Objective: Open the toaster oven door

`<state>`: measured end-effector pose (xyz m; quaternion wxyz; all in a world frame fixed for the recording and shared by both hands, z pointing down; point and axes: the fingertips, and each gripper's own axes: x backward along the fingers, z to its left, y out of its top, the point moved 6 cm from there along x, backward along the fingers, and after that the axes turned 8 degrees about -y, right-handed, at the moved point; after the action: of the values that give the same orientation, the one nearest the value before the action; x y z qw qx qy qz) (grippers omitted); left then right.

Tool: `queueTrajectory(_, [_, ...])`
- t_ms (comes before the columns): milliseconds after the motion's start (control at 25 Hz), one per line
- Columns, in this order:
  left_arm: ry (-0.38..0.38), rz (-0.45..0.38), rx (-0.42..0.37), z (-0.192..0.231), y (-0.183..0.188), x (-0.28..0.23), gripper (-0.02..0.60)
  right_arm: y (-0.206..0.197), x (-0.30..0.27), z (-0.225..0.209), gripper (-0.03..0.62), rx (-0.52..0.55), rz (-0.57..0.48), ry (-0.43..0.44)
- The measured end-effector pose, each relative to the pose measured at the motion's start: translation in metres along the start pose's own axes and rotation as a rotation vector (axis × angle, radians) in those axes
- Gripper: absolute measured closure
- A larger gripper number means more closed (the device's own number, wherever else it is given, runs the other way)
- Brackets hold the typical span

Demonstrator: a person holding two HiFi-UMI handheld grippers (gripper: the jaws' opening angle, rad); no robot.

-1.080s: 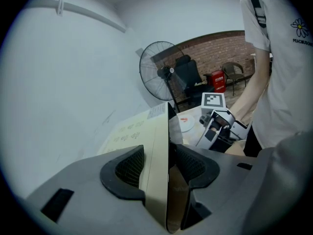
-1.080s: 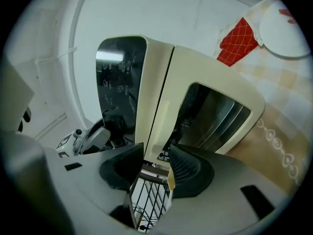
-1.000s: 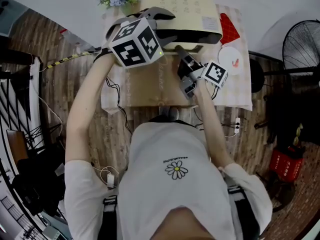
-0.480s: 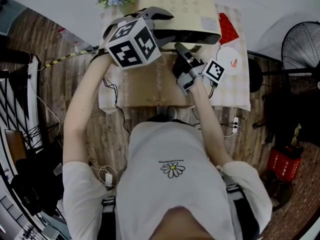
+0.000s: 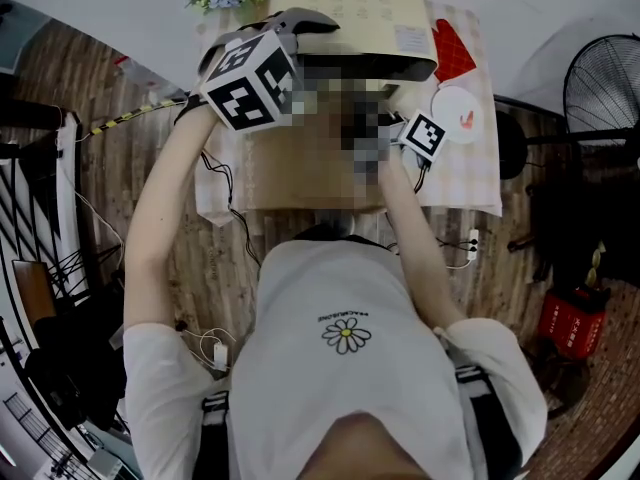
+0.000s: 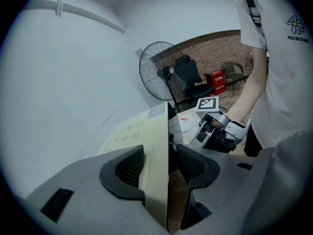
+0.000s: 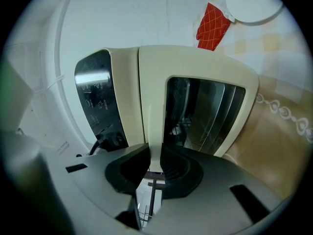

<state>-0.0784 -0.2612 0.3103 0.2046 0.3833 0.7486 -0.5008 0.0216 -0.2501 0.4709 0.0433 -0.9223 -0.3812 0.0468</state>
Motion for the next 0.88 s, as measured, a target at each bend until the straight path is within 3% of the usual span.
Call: queueTrajectory(880, [-0.009, -0.012, -0.005, 0.0018, 0.0009, 0.0, 0.359, -0.0047, 0.0038, 0.0053, 0.536, -0.05, -0.053, -0.043])
